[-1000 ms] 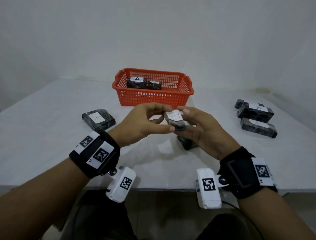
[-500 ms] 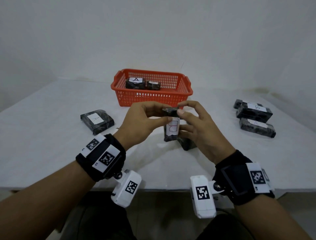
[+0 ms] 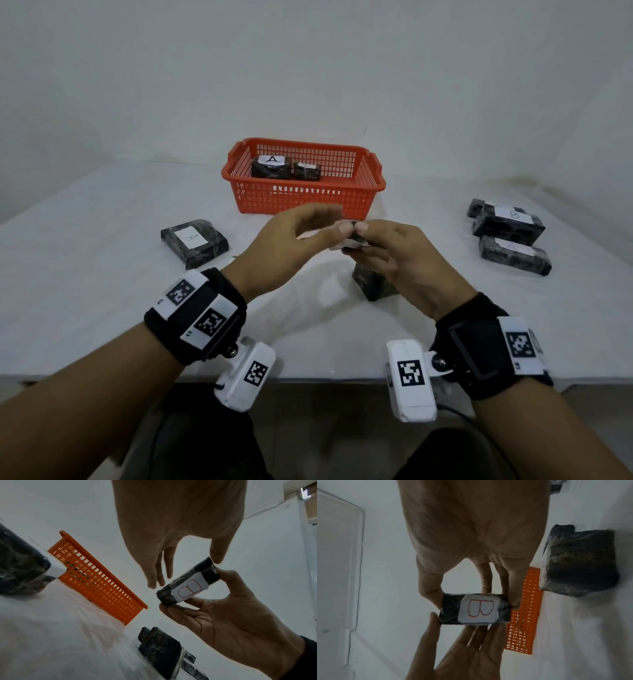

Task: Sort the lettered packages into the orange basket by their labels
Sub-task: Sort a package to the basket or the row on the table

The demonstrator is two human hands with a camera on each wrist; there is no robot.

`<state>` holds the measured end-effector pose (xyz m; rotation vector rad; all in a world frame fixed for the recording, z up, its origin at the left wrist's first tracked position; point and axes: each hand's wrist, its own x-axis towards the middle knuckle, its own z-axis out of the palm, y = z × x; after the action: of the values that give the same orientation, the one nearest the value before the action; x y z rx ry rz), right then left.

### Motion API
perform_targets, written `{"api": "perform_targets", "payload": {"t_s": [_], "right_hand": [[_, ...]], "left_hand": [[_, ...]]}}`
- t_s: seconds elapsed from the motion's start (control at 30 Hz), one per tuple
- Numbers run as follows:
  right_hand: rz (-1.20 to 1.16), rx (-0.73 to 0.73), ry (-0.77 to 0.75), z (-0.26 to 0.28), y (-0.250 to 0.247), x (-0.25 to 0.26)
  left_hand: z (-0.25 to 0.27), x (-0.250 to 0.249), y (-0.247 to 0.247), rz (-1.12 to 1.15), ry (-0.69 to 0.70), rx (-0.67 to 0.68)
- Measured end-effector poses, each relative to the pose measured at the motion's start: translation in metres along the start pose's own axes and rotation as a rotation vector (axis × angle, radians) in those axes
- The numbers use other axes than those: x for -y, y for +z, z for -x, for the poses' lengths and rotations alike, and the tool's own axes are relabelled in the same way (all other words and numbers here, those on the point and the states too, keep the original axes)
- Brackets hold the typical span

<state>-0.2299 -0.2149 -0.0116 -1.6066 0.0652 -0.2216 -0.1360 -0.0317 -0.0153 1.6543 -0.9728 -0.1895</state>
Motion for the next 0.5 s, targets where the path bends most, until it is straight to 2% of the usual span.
{"api": "perform_targets", "payload": {"t_s": [0.1, 0.33, 0.5], "right_hand": [[0.0, -0.003, -0.018, 0.0001, -0.0004, -0.0012], [-0.027, 0.035, 0.008, -0.0015, -0.0027, -0.0048], [-0.002, -0.025, -0.054, -0.0059, -0.0046, -0.0078]], "left_hand": [[-0.0006, 0.0004, -0.0011, -0.032, -0.063, 0.096], [-0.0014, 0.0023, -0.0033, 0.082, -0.121, 0.039], [-0.0018, 0.0015, -0.0035, 0.166, -0.147, 0.105]]}}
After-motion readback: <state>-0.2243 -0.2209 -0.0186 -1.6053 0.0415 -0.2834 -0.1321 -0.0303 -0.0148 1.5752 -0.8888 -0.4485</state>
